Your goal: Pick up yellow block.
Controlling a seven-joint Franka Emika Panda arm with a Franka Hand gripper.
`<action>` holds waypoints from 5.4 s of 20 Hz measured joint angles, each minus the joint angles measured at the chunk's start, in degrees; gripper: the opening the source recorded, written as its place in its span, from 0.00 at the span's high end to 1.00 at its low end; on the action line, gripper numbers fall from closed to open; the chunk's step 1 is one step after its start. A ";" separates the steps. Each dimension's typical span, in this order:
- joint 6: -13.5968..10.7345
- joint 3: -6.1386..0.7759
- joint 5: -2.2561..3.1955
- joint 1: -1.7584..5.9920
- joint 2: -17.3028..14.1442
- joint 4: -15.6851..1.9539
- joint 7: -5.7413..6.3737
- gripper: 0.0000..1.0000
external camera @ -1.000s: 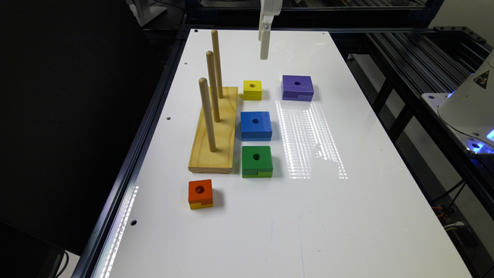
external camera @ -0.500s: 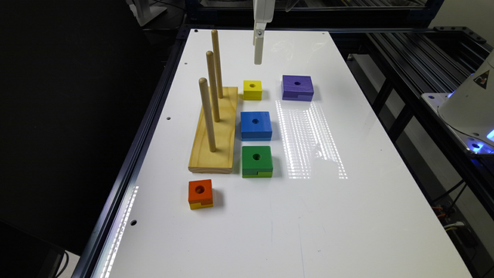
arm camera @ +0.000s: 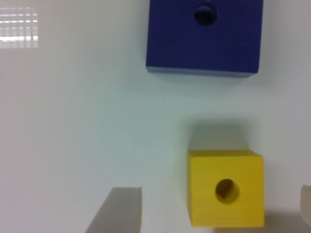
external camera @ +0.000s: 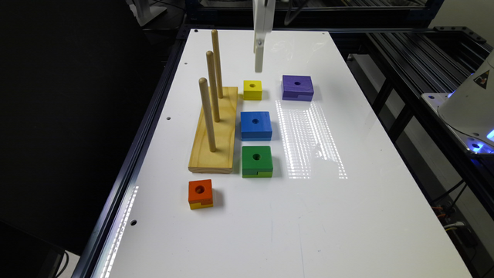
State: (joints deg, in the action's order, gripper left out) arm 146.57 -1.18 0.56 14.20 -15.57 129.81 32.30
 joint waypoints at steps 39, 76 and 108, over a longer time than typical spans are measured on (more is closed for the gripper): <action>8.06 -1.09 -0.04 -0.12 -8.43 -0.96 0.41 0.00; 8.78 -1.53 -0.04 -0.10 -10.72 -2.86 0.58 1.00; 0.18 -1.66 -0.10 -0.08 -2.09 -2.36 0.61 1.00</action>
State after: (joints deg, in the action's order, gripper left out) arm 146.76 -2.84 0.46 14.12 -17.66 127.46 32.91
